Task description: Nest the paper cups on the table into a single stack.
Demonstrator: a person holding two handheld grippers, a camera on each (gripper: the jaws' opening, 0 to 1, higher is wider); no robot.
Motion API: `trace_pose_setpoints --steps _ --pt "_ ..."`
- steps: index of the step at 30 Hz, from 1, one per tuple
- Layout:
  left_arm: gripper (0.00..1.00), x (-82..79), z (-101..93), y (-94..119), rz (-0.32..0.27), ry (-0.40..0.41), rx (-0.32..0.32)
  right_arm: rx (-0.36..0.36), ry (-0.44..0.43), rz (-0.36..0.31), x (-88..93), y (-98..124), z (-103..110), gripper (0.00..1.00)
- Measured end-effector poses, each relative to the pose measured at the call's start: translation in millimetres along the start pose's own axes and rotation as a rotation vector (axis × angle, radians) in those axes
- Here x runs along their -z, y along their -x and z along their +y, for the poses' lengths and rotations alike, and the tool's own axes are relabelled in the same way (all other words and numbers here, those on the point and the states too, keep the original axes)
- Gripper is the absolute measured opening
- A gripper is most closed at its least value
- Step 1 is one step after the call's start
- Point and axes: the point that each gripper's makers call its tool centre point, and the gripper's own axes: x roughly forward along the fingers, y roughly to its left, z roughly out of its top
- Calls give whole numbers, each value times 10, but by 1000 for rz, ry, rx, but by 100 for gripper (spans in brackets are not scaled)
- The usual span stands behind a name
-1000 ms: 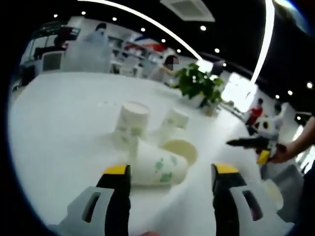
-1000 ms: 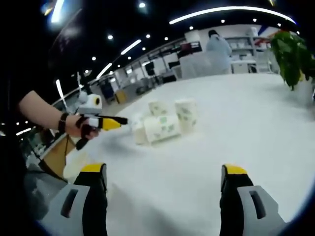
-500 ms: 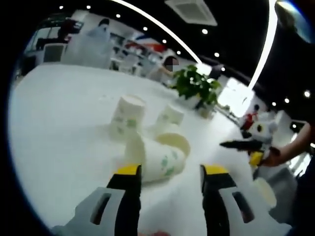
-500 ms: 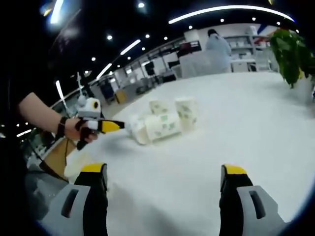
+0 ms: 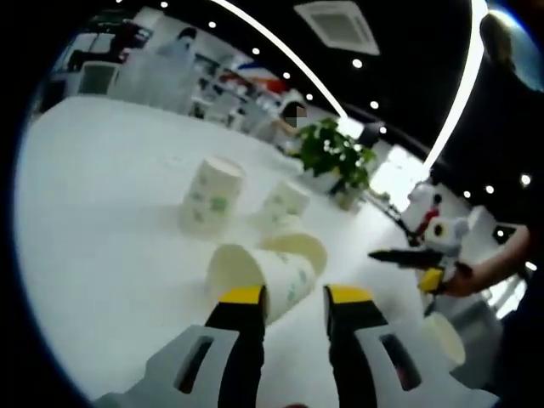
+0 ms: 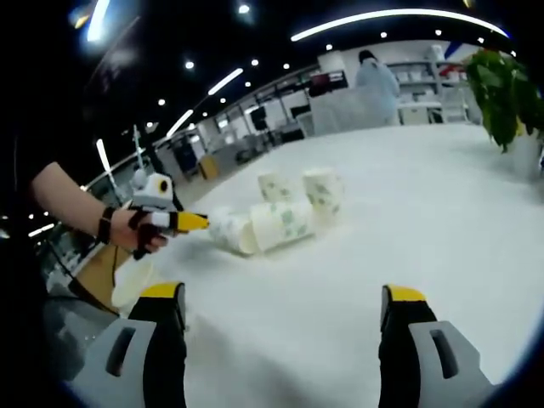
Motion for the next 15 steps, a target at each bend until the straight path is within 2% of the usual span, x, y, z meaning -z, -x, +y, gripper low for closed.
trace_pose_setpoints --steps 6,15 --pt "17 57 31 61 1 35 -10 0 4 13 49 7 9 93" --pt "9 31 -4 114 -17 62 -9 4 -4 9 54 27 -3 93"
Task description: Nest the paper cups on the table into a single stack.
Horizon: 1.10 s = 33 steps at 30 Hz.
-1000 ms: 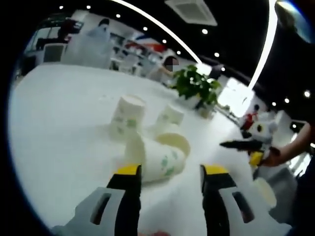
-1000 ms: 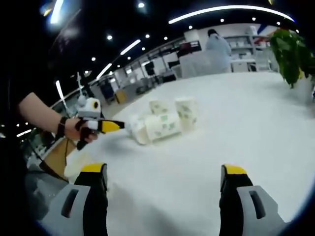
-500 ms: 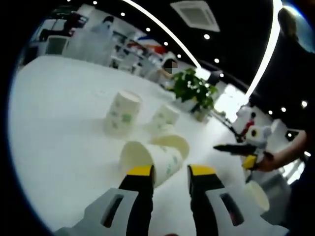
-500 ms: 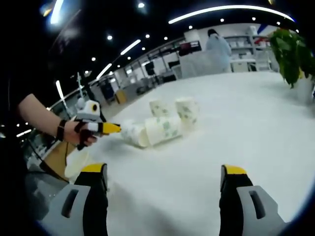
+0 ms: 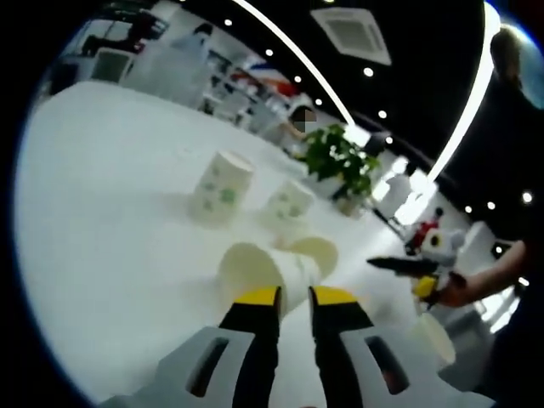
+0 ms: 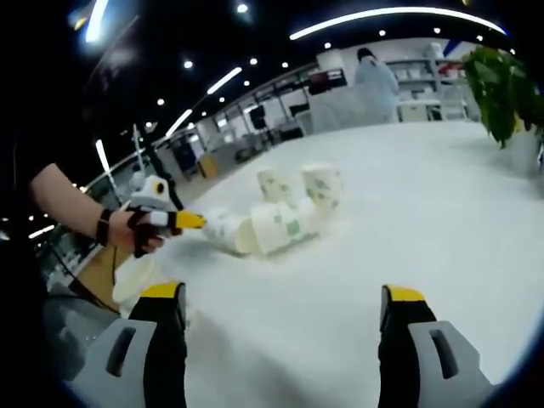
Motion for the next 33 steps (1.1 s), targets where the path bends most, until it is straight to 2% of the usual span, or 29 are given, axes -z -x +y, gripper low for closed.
trace_pose_setpoints --steps 21,33 --pt "1 42 -62 84 -14 37 -4 -1 0 -4 33 65 66 93" --pt "0 -23 -129 181 -31 50 -7 8 17 -12 -19 97 80 93"
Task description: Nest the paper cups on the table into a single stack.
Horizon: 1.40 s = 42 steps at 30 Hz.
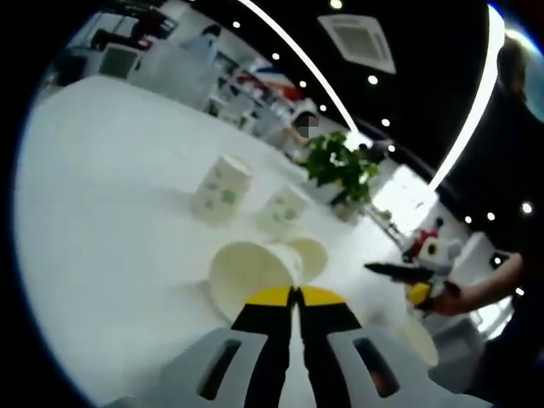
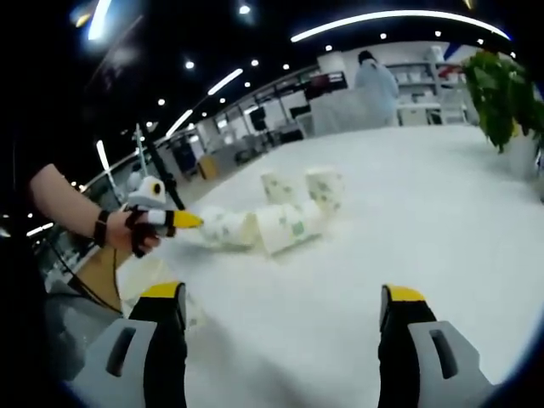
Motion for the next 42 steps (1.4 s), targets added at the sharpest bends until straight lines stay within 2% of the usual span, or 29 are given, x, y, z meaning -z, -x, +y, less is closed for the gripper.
trace_pose_setpoints --steps 7,15,19,26,28,30,32,33,37,42 --pt "1 -95 -112 78 -13 6 16 11 11 -15 -91 48 -8 93" --pt "1 -185 -290 226 -35 -23 22 20 42 -31 -228 86 37 98" --pt "1 -179 -429 305 -10 -54 36 11 58 -44 -287 116 100 100" --pt "1 -274 -666 439 -16 -105 57 7 65 -54 -314 177 182 100" --pt "1 -286 -771 470 1 -124 75 11 72 -55 -315 205 181 100" --pt "1 -263 -828 492 42 -164 83 19 73 -48 -294 221 166 100" --pt "0 -283 -901 508 49 -180 96 25 70 -46 -291 242 146 100" --pt "0 -308 -877 525 53 -186 100 26 70 -47 -296 250 136 100" --pt "0 -428 -1010 557 47 -190 132 36 77 -54 -343 316 137 100" --pt "0 -501 -1162 574 65 -242 167 48 88 -65 -397 390 133 100"
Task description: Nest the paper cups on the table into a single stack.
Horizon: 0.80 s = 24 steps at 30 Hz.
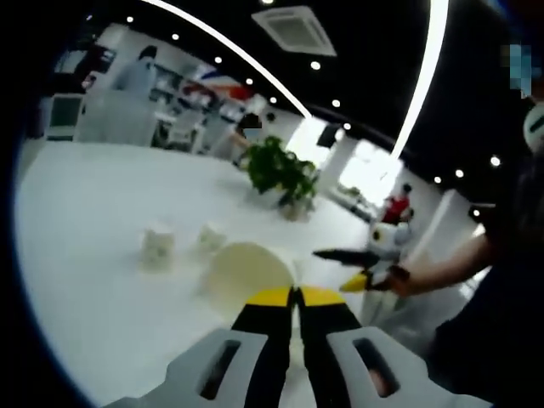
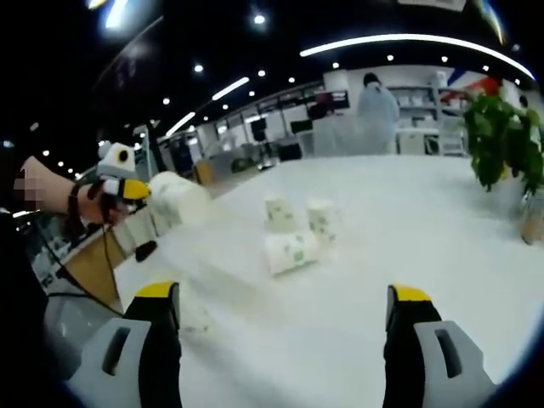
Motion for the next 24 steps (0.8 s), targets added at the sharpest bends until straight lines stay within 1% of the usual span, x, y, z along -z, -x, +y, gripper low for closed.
trace_pose_setpoints --steps 1,6,7,8,9,13,15,16,20,24 --pt "0 -41 -41 2 -2 -9 8 1 2 3 -7 7 0 100" --pt "0 -106 -143 42 10 -52 30 13 10 -5 -56 47 -8 99" --pt "0 -91 -168 52 34 -93 42 17 12 -5 -63 55 -9 99" --pt "1 -76 -182 62 53 -116 45 19 15 -10 -81 65 -5 99" --pt "1 -62 -209 67 70 -124 46 20 16 -11 -87 70 -3 99" --pt "1 -62 -310 76 93 -146 73 25 23 -18 -121 86 21 99" --pt "1 -51 -369 83 111 -169 85 27 24 -19 -126 85 38 99" --pt "1 -31 -375 91 128 -206 87 27 24 -20 -127 84 51 99" --pt "1 0 -416 115 164 -216 98 21 25 -20 -121 73 103 99" --pt "1 -32 -462 146 174 -247 107 20 23 -20 -111 67 130 99"
